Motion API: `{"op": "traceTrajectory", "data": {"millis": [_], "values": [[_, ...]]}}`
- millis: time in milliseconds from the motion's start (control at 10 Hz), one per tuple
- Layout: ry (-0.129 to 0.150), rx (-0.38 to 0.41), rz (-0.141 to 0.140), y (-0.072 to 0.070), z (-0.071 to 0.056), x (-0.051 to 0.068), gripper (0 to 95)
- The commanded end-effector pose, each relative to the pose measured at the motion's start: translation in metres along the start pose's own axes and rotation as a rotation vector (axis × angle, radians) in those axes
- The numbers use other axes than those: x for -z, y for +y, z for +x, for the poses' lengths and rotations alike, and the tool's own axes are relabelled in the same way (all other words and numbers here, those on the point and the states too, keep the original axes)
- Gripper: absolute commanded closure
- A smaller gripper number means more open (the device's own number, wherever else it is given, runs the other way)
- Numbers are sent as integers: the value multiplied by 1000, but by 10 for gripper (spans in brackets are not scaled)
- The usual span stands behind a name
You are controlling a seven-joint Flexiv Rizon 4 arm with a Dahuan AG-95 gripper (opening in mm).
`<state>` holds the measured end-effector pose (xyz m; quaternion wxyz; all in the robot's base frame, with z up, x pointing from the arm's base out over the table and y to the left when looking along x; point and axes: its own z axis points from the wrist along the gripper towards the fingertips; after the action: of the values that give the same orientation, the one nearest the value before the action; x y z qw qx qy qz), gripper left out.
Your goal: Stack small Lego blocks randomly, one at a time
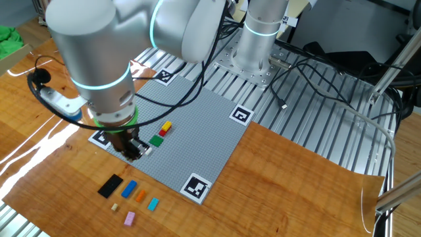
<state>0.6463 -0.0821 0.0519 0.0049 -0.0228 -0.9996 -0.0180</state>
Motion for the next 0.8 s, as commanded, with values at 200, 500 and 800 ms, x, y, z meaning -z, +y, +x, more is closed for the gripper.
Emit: {"op": "traceTrajectory", "data": {"millis": [200, 500, 800], "values": [[-14, 18, 0, -1, -19, -10, 380], [-36, 37, 5, -3, -28, -16, 380], [-35, 49, 12, -7, -37, -18, 380]]}}
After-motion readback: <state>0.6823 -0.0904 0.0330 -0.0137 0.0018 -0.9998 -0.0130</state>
